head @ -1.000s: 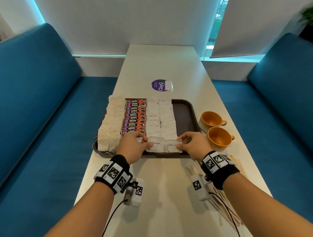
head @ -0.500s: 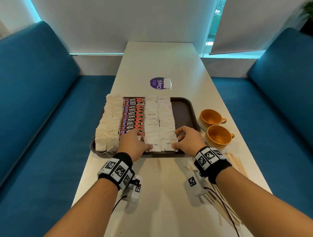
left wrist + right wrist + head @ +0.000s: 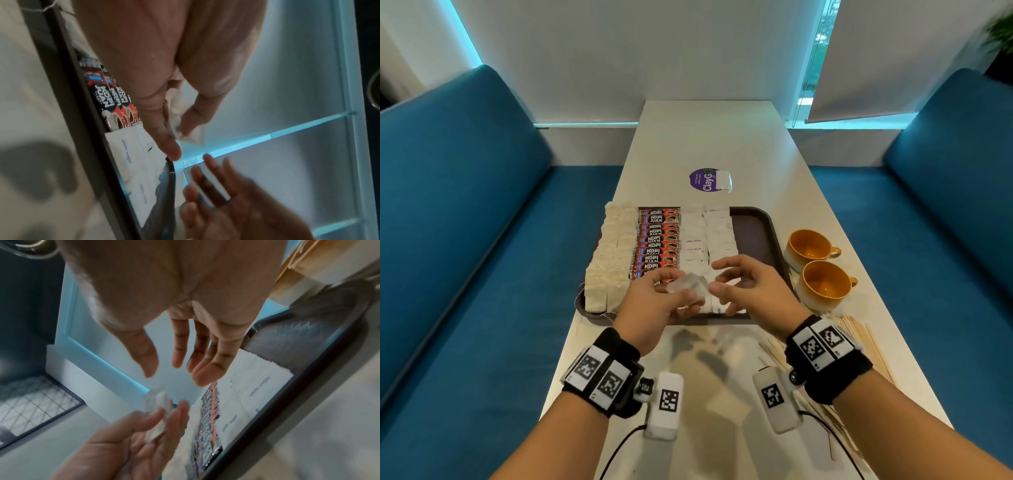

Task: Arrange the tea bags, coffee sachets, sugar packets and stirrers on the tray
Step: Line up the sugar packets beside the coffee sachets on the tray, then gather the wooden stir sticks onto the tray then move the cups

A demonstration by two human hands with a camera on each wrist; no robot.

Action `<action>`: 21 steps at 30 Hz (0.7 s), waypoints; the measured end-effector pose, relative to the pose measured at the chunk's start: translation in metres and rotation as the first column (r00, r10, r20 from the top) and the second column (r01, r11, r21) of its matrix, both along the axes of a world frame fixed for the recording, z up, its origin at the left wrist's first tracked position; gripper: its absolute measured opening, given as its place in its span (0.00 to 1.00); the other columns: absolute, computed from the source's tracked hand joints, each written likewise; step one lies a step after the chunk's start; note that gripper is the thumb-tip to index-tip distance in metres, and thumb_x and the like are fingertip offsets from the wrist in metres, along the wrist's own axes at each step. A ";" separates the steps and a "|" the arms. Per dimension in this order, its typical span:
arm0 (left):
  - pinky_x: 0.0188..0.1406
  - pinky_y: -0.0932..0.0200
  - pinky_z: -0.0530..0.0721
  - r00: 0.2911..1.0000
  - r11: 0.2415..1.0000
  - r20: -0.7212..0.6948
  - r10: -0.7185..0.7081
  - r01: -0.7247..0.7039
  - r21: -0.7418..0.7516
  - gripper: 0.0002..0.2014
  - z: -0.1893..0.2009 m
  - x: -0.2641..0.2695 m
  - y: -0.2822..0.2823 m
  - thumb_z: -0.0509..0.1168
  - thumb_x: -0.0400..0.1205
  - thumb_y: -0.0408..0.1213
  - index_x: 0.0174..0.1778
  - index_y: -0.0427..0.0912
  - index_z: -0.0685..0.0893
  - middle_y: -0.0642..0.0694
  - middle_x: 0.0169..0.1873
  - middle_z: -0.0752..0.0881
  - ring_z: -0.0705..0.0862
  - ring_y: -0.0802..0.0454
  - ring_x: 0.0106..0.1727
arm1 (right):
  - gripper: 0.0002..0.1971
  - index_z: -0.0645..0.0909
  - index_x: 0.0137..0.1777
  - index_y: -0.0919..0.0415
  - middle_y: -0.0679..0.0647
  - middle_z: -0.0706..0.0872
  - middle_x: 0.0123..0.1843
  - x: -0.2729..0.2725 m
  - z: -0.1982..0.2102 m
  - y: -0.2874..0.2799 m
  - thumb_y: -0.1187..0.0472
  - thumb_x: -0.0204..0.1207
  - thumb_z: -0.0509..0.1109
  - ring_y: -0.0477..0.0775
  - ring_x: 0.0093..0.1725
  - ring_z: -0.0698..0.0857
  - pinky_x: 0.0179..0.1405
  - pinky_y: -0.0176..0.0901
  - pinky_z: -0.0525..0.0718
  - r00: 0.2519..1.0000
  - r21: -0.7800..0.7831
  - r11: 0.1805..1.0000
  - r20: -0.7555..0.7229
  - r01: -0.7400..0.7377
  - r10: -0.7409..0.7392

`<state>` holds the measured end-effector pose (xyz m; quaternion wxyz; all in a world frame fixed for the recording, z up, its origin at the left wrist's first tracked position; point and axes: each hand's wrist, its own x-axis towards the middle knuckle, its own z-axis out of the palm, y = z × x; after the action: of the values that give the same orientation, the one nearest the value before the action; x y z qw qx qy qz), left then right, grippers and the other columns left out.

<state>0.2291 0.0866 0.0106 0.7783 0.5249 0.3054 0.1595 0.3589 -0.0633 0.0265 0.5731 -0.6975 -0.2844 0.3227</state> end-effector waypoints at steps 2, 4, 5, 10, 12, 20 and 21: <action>0.38 0.54 0.90 0.996 0.988 -0.077 -0.034 0.045 0.147 0.18 -0.002 0.002 0.002 0.77 0.75 0.22 0.59 0.29 0.82 0.29 0.47 0.92 0.92 0.40 0.40 | 0.20 0.87 0.62 0.51 0.62 0.89 0.53 -0.001 -0.001 0.005 0.59 0.71 0.85 0.58 0.42 0.89 0.41 0.49 0.92 0.999 -0.014 0.999 0.037 -0.030 0.030; 0.39 0.54 0.90 0.992 0.970 -0.117 -0.038 0.065 0.234 0.16 -0.002 0.005 0.005 0.79 0.73 0.24 0.55 0.30 0.83 0.33 0.42 0.93 0.92 0.44 0.38 | 0.15 0.89 0.59 0.57 0.64 0.91 0.48 0.002 -0.004 0.011 0.64 0.73 0.83 0.61 0.42 0.91 0.43 0.52 0.94 0.995 -0.058 0.998 0.100 -0.015 0.021; 0.40 0.53 0.90 0.991 0.962 -0.130 -0.023 0.057 0.266 0.15 -0.002 0.007 0.008 0.79 0.73 0.24 0.53 0.32 0.84 0.34 0.42 0.92 0.92 0.45 0.38 | 0.12 0.90 0.57 0.60 0.64 0.92 0.46 0.006 -0.007 0.014 0.68 0.74 0.81 0.61 0.41 0.92 0.44 0.54 0.94 0.993 -0.082 0.997 0.117 0.011 -0.002; 0.45 0.58 0.86 0.930 0.808 -0.346 0.125 0.107 0.580 0.09 -0.017 0.018 0.025 0.82 0.72 0.34 0.41 0.47 0.89 0.47 0.36 0.91 0.90 0.51 0.41 | 0.08 0.91 0.51 0.60 0.59 0.92 0.44 0.018 -0.025 0.034 0.68 0.73 0.82 0.51 0.31 0.89 0.35 0.38 0.91 0.981 -0.284 0.954 0.187 0.097 -0.044; 0.43 0.60 0.83 0.889 0.744 -0.433 0.146 0.190 0.641 0.09 -0.021 0.020 0.026 0.82 0.71 0.37 0.40 0.49 0.88 0.49 0.35 0.91 0.89 0.53 0.42 | 0.07 0.92 0.49 0.58 0.54 0.91 0.42 0.020 -0.032 0.042 0.65 0.72 0.83 0.48 0.32 0.88 0.35 0.35 0.89 0.960 -0.364 0.924 0.280 0.117 -0.012; 0.48 0.51 0.88 0.821 0.702 -0.549 0.155 0.299 0.646 0.15 -0.028 0.020 0.026 0.84 0.66 0.39 0.39 0.51 0.83 0.52 0.36 0.89 0.88 0.53 0.43 | 0.11 0.89 0.51 0.50 0.49 0.86 0.42 0.018 -0.030 0.052 0.62 0.71 0.83 0.42 0.34 0.84 0.35 0.29 0.81 0.900 -0.481 0.865 0.427 0.144 0.088; 0.45 0.55 0.86 0.835 0.705 -0.526 0.162 0.275 0.653 0.15 -0.027 0.019 0.025 0.83 0.69 0.37 0.41 0.50 0.82 0.51 0.37 0.88 0.87 0.53 0.42 | 0.10 0.89 0.52 0.50 0.49 0.86 0.41 0.017 -0.024 0.046 0.60 0.72 0.83 0.43 0.34 0.84 0.36 0.32 0.83 0.902 -0.447 0.880 0.428 0.161 0.053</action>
<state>0.2477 0.1118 -0.0164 0.4005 0.8141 0.4126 0.0818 0.3760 -0.0170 0.0029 0.3181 -0.8772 -0.2959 0.2045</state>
